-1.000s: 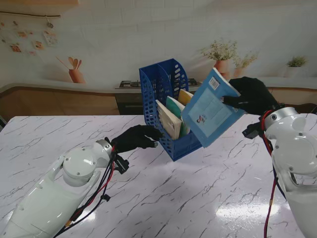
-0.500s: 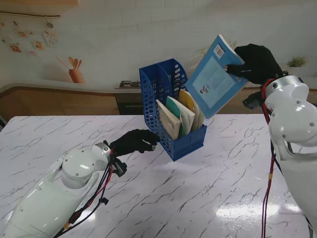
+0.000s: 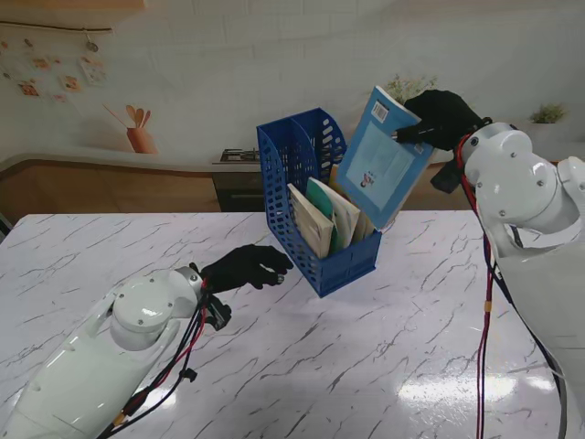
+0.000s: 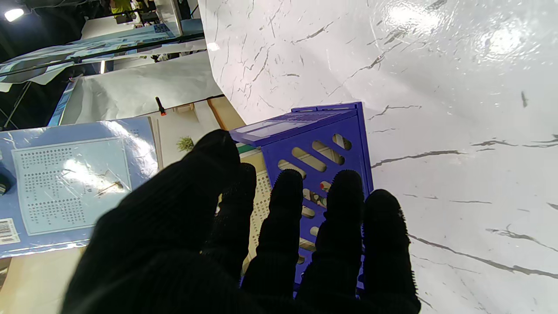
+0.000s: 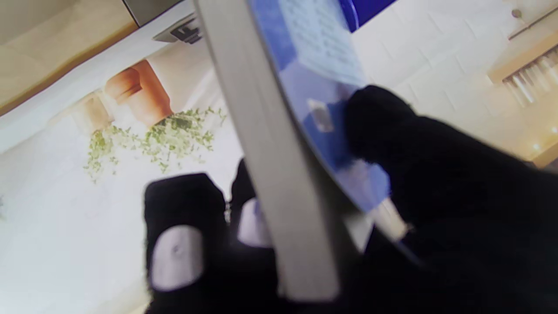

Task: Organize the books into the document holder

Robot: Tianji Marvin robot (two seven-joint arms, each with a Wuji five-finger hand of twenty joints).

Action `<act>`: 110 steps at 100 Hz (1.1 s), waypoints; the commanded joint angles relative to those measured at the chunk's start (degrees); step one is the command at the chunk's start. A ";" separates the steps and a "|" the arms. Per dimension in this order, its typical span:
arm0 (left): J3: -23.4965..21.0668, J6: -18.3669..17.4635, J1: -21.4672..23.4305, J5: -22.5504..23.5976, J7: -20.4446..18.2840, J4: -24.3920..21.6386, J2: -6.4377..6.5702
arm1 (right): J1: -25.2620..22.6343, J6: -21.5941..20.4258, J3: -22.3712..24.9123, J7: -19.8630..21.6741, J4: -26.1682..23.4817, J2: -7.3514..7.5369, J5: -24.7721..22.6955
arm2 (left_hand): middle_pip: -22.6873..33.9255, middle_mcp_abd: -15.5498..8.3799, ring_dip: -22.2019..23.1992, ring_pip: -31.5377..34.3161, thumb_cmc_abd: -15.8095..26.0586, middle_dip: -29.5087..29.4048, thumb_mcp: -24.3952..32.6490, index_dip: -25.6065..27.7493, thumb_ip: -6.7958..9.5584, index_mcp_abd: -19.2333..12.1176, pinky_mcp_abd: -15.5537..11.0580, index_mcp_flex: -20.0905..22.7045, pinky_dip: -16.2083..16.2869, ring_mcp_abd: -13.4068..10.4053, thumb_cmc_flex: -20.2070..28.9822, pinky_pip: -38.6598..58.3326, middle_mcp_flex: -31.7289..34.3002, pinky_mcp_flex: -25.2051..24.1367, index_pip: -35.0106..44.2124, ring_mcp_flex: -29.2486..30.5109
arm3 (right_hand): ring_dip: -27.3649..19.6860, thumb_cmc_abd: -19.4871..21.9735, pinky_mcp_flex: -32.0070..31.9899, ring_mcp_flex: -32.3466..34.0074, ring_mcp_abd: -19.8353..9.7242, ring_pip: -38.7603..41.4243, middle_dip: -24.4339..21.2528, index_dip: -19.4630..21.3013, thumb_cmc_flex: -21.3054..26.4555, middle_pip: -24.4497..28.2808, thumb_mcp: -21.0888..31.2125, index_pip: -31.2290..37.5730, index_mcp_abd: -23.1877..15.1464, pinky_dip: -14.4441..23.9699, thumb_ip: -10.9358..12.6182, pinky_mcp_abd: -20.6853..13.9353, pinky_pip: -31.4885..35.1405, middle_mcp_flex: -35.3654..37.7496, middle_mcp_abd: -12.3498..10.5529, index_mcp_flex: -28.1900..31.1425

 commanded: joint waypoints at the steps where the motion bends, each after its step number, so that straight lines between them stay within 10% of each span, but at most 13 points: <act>1: 0.13 -0.87 0.18 -0.38 -0.78 0.43 -0.01 | 0.92 -0.12 -0.88 0.28 1.16 -0.28 -0.16 | -0.54 -1.14 -0.14 -0.92 0.66 -0.49 -1.51 -0.61 1.51 0.38 -0.13 -0.11 -0.54 0.44 -0.56 -1.16 -1.36 -0.59 -0.24 -0.64 | 0.87 12.70 2.50 0.40 -11.42 3.59 1.07 10.52 13.17 6.71 18.15 17.98 -24.60 0.58 7.92 -10.35 14.14 6.23 -5.15 19.91; 110: -0.33 0.30 0.68 -1.14 -2.43 0.37 0.32 | 4.31 0.69 -3.04 6.66 5.49 1.23 -8.48 | -0.52 -0.83 -0.03 -0.61 1.62 -0.77 -2.24 -0.60 1.56 0.88 -0.90 0.24 -0.70 0.21 -0.32 -1.22 -1.87 -0.84 -0.17 -0.86 | 0.59 13.10 2.48 0.36 -10.45 3.12 1.29 10.41 13.21 6.47 17.39 17.58 -24.77 0.06 7.71 -9.55 13.93 5.14 -5.38 18.73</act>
